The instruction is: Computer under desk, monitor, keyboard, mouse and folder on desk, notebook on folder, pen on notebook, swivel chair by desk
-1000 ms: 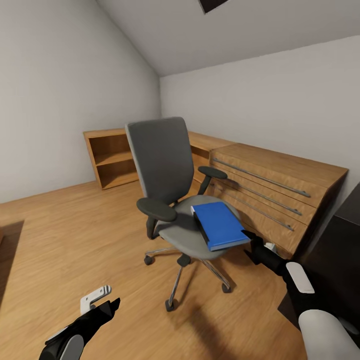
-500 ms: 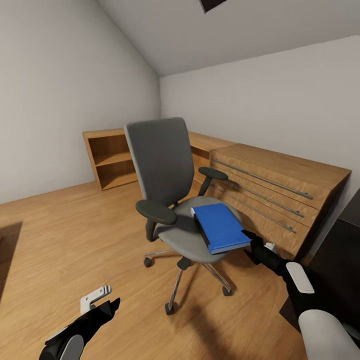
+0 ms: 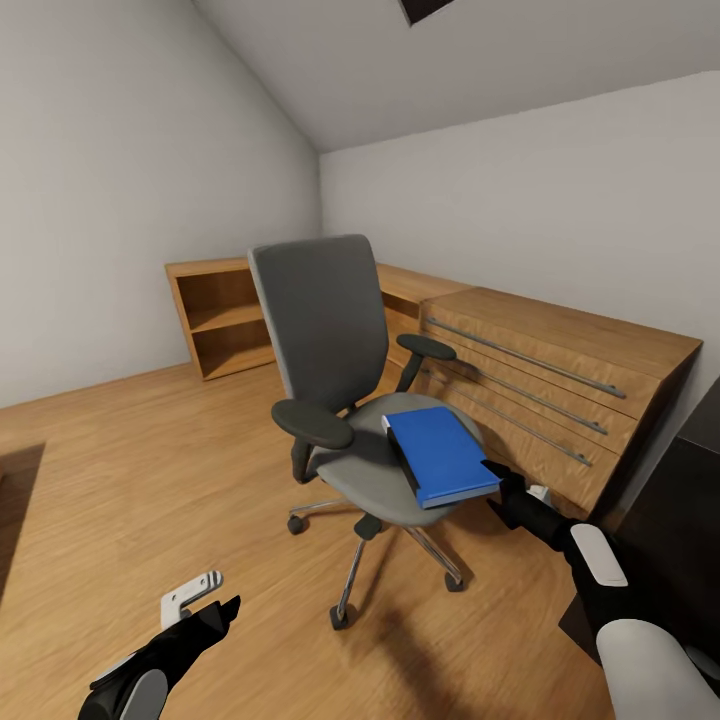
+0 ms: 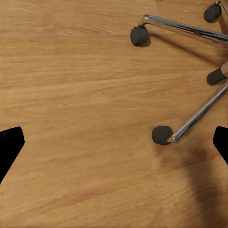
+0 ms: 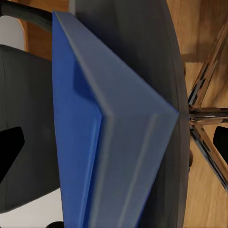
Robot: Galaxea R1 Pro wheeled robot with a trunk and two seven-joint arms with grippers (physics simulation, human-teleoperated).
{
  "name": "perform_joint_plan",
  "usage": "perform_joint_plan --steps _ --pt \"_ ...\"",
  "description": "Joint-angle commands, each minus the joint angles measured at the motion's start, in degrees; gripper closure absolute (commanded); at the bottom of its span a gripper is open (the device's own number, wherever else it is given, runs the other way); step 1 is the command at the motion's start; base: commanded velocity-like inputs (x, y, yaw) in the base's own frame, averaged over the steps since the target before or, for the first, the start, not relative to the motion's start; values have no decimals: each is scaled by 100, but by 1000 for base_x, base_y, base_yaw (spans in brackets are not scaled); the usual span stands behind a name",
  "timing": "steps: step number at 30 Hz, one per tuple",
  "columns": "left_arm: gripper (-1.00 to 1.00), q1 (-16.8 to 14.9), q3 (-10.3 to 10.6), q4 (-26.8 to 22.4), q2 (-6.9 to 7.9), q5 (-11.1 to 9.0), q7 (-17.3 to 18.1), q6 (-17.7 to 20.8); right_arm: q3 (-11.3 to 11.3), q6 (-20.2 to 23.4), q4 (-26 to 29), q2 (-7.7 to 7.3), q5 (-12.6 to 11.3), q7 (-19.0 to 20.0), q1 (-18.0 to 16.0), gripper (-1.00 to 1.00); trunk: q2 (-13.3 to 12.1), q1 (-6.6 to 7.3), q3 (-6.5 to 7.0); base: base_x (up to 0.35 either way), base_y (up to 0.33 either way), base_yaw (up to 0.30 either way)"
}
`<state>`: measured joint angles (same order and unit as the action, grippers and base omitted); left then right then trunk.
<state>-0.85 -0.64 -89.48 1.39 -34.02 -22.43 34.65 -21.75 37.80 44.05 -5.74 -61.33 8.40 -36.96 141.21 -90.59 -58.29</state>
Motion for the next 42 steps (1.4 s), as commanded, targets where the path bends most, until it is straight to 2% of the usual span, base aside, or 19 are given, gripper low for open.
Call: perform_joint_plan --steps 1,6,7,22,36,42 --pt "-100 -3 3 -8 2 -61 -51 16 -19 34 -2 2 16 21 -5 -100 2 1 -5 0 0 0" --pt "-100 -3 3 -8 2 -60 -50 16 -15 34 0 2 9 25 -5 -100 2 1 -5 0 0 0" --pt "-100 -3 3 -8 2 -60 -50 16 -14 37 3 2 8 27 -5 100 2 1 -5 0 0 0" --pt "-100 -3 2 -8 2 -60 -50 25 -13 43 10 2 7 30 -5 100 2 1 -5 0 0 0" --pt "-100 -3 2 -8 2 -76 -63 25 -14 55 76 -7 0 45 -5 100 -559 309 246 0 0 0" --pt "-100 -3 6 -8 -5 -78 -82 25 -21 74 431 -7 -7 59 -1 100 -800 440 354 0 0 0"
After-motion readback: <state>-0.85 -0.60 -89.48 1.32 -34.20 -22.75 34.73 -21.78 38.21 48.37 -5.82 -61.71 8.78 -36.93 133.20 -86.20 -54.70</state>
